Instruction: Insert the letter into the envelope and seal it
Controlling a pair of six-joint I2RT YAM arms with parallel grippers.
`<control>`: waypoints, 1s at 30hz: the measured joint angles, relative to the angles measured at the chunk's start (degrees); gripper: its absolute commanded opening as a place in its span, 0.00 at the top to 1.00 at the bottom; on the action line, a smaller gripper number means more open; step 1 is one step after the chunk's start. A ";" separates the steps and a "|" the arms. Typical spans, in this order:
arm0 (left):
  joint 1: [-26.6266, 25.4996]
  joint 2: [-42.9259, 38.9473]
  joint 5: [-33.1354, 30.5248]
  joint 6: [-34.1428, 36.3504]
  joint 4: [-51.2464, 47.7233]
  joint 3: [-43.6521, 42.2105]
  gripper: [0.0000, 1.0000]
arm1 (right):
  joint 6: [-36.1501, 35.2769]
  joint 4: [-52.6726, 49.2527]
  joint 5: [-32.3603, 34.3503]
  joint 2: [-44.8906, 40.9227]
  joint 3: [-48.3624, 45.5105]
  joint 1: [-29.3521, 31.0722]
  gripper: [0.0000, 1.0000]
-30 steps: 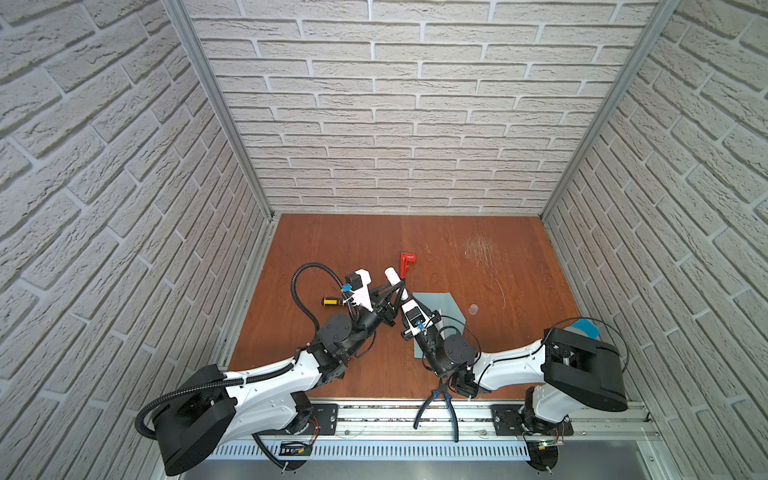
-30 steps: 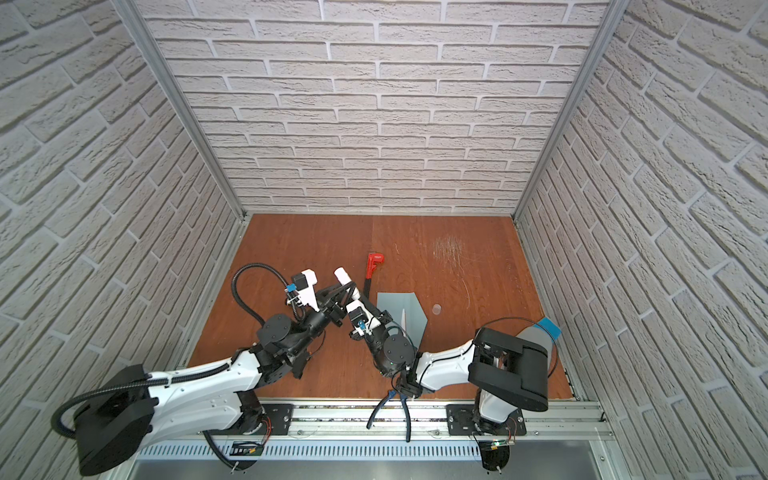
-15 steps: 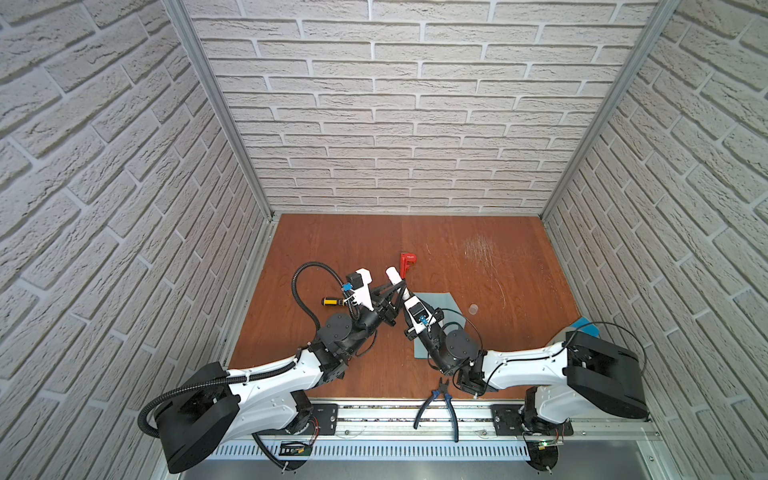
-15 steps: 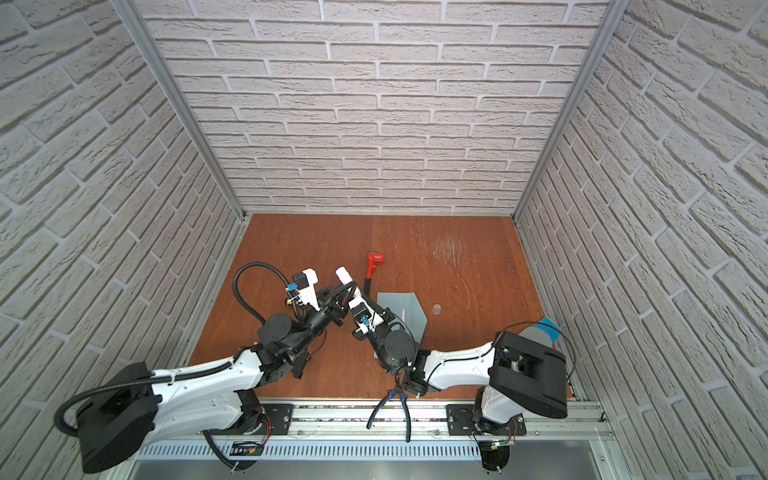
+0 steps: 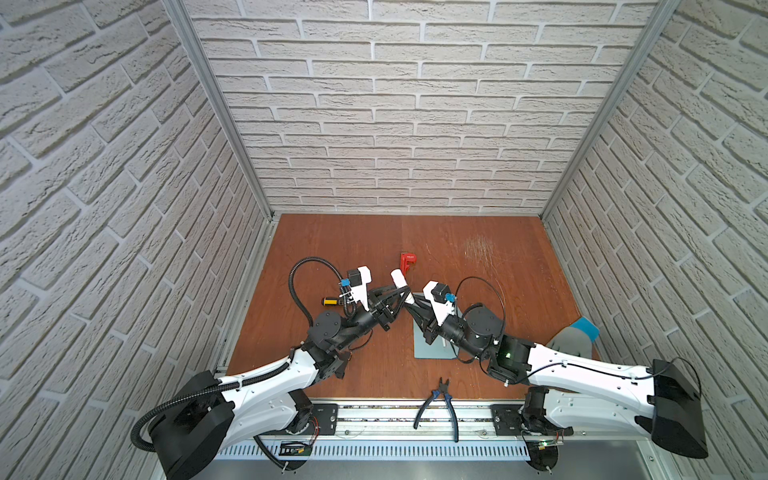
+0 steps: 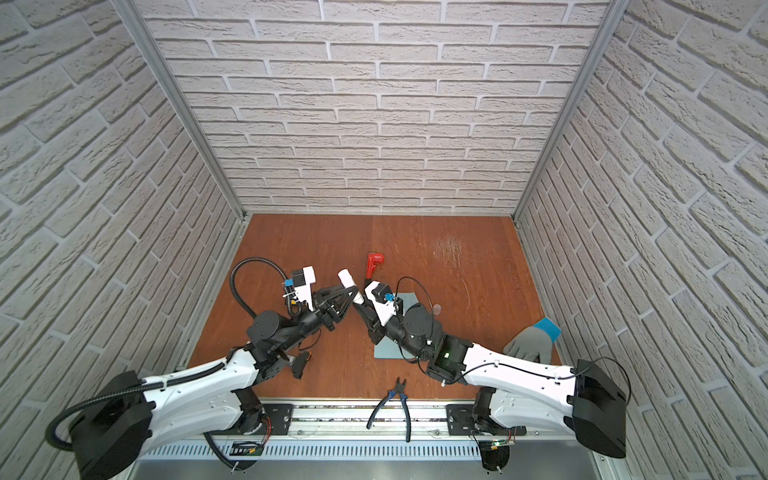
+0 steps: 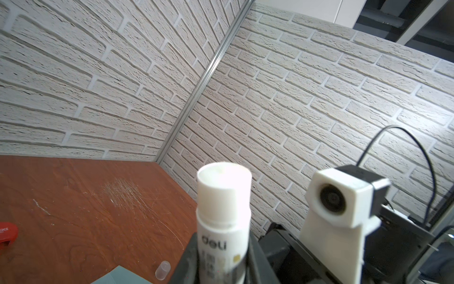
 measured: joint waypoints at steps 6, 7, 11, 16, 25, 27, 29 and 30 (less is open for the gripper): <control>-0.02 -0.68 5.84 -1.09 0.00 0.00 1.00 | 5.62 -7.02 -9.73 -4.68 0.35 -2.86 0.94; -0.02 -0.94 6.69 -1.18 -0.13 0.00 1.00 | 6.25 -7.87 -11.32 -5.16 0.50 -3.34 0.94; 0.00 -1.57 8.85 -1.20 -0.33 0.00 1.00 | 8.20 -11.56 -16.59 -6.05 1.97 -5.22 0.94; 0.00 -1.60 10.05 -1.27 -0.26 0.00 1.00 | 9.01 -15.89 -20.94 -6.03 4.02 -6.60 0.94; 0.00 -1.55 11.65 -1.33 -0.48 0.00 1.00 | 9.18 -18.71 -24.37 -6.08 5.01 -7.69 0.82; 0.00 -1.55 11.67 -1.31 -0.48 0.00 1.00 | 9.01 -19.08 -24.35 -6.08 5.18 -7.69 0.70; -0.02 -1.55 11.63 -1.31 -0.66 0.00 1.00 | 8.59 -19.15 -24.20 -6.05 5.20 -7.69 0.58; -0.09 -1.55 11.47 -1.29 -1.03 0.00 1.00 | 8.44 -19.19 -24.02 -5.97 5.31 -7.69 0.54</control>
